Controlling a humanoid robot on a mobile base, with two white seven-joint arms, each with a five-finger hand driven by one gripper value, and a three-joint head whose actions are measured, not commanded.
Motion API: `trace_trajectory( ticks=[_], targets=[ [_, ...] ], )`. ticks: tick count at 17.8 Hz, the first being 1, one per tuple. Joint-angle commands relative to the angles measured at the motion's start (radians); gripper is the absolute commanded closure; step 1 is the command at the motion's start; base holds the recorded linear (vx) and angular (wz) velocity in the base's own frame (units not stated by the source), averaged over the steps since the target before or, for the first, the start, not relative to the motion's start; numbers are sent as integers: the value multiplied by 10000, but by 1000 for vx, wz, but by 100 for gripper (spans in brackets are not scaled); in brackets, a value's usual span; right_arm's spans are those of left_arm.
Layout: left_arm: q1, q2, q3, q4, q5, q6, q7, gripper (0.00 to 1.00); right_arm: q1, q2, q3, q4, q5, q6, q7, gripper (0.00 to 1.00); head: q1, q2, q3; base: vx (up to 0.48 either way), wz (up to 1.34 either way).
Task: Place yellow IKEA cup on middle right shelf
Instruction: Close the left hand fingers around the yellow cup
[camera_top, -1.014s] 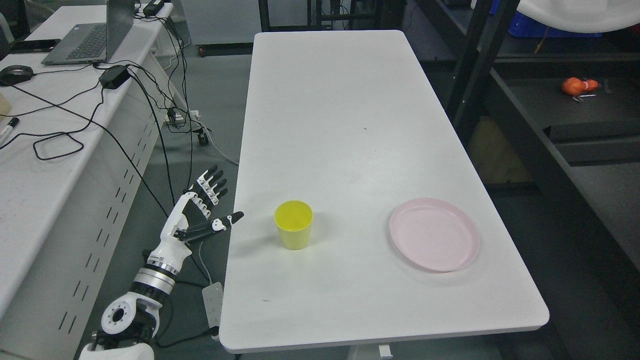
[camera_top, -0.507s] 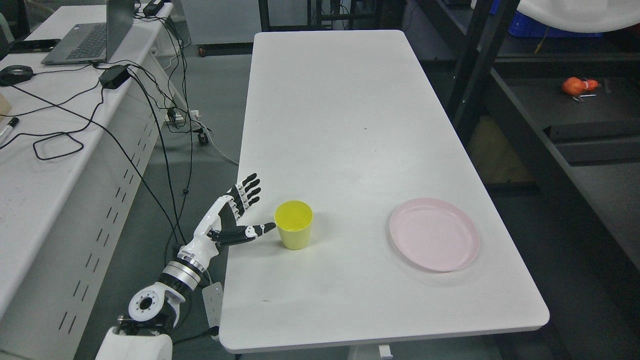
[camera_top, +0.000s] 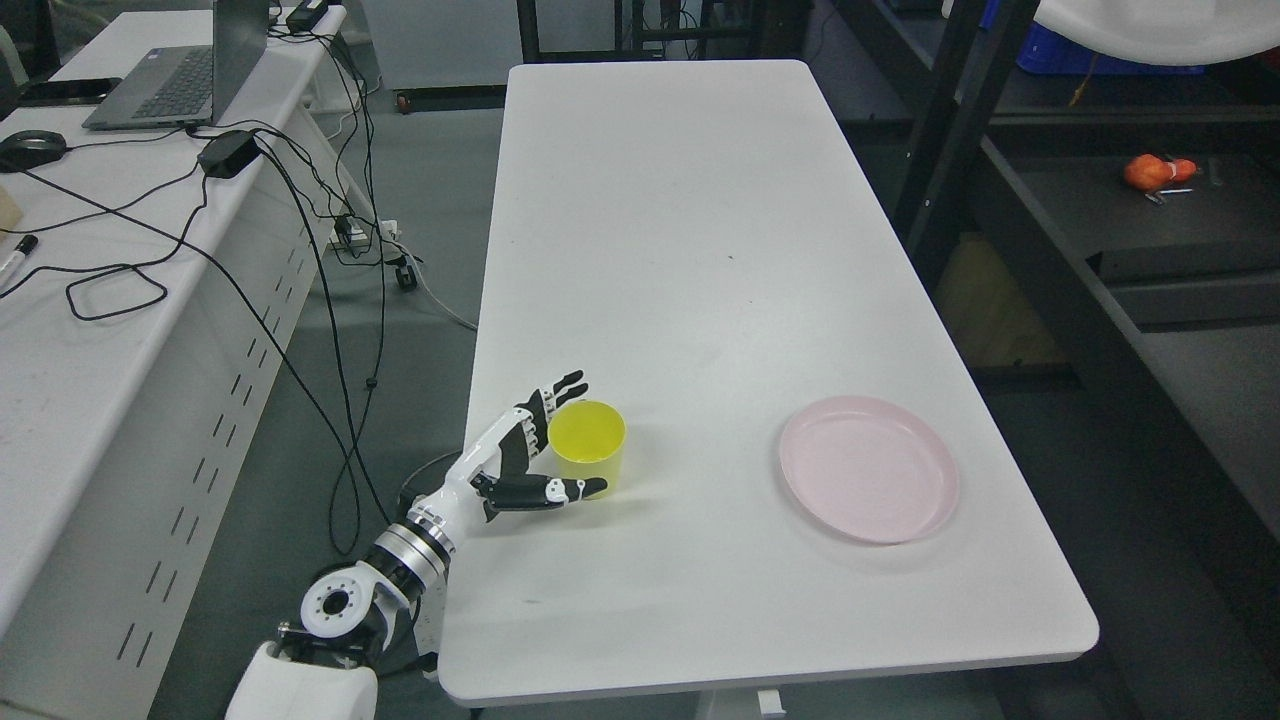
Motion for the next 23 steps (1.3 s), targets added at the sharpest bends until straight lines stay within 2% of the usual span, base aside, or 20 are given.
trace_trajectory(
  ticks=[1,5,8,13,16,19,20,22,23],
  targets=[
    [-537,-250,-583,1306,-314,108,-10,1,138,-175,169,0,-245,6,8,1,0,0,0,0,0],
    [-968,-250,-431,1982,-299,123,20,15,138,-175,169,0,-245,6,8,1,0,0,0,0,0],
    [-999,-571,288,2366,-284,138,21,45,138,-175,169,0,-245,6,8,1,0,0,0,0,0],
    [-983,-613,873,2551,-238,123,66,74,138,-175,169,0,-245,6,8,1,0,0,0,0,0],
    [-968,-613,1150,2674,98,16,82,98,138,-175,169,0,-245,6,8,1,0,0,0,0,0],
    [-983,-613,1227,2674,345,-30,82,100,138,-175,169,0,-245,6,8,1,0,0,0,0,0],
    [-983,-613,1197,2674,345,-15,112,94,138,-175,169,0,-245,6,8,1,0,0,0,0,0],
    [-1014,-613,816,2659,147,92,143,51,138,-175,169,0,-245,6,8,1,0,0,0,0,0],
    [-1029,-613,479,2659,-21,138,143,35,138,-175,169,0,-245,6,8,1,0,0,0,0,0]
  ],
)
